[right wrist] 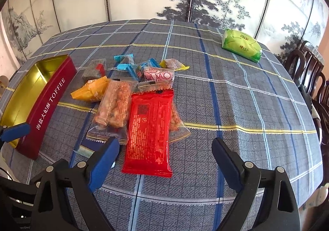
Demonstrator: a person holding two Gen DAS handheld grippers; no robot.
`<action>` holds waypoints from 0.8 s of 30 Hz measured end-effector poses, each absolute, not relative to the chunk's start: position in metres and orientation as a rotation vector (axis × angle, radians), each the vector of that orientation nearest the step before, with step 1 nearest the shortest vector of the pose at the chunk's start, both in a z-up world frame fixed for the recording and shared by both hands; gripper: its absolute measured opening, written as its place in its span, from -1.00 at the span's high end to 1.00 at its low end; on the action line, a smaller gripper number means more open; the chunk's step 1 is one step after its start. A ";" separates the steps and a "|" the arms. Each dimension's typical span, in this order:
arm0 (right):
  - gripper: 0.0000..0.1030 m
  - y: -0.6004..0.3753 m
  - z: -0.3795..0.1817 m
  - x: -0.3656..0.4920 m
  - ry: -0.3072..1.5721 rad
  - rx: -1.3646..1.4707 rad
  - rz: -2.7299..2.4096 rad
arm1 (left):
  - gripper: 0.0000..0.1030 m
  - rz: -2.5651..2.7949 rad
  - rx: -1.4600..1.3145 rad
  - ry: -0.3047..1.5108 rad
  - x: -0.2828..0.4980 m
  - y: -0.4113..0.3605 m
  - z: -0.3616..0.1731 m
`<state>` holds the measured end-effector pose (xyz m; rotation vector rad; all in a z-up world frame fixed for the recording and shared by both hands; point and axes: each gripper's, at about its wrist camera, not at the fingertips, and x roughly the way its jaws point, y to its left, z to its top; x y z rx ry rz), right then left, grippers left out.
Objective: Organize snacks
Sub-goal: 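Reach the right gripper to the red wrapped packet and grasp it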
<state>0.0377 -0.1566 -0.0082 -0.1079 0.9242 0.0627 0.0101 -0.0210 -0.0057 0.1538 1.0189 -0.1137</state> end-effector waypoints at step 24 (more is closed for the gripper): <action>-0.46 -0.146 -0.030 0.075 0.987 -0.124 0.055 | -0.78 -0.171 0.147 1.001 0.034 0.008 0.004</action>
